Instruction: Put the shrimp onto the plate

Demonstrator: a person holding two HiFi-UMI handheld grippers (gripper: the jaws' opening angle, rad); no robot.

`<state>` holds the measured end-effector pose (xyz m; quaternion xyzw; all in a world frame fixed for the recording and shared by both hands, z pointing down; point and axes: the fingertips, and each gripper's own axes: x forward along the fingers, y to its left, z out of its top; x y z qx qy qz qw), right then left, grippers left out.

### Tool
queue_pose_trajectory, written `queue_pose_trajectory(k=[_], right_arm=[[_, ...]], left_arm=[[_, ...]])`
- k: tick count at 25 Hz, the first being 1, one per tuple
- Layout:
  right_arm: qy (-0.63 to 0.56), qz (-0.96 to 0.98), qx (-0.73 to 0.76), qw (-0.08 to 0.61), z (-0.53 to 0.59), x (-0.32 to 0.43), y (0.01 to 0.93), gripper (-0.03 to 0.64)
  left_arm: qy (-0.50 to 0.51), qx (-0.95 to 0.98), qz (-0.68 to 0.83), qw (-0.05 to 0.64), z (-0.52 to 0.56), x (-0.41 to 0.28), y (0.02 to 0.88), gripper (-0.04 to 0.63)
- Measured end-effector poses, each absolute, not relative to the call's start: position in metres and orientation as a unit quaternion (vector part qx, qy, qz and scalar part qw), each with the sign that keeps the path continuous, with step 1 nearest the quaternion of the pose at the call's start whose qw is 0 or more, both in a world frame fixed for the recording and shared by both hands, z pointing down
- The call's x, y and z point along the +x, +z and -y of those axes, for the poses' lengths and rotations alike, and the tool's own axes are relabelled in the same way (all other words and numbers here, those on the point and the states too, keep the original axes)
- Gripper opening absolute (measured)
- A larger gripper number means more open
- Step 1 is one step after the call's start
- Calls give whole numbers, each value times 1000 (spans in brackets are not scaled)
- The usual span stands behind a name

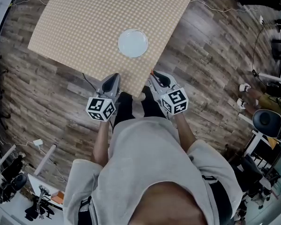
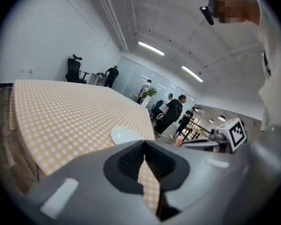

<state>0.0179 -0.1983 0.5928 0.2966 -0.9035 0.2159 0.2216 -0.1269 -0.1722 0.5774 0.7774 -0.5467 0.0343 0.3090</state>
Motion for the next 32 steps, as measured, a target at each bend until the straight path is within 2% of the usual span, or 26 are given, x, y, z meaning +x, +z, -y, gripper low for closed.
queue_pose_trajectory(k=[12, 32], right_arm=[[240, 901, 263, 249, 185, 12, 627, 54], [196, 907, 255, 272, 306, -54, 668, 54]], left_arm=[[38, 760, 560, 328, 164, -127, 600, 9], [40, 746, 571, 339, 147, -140, 600, 9]])
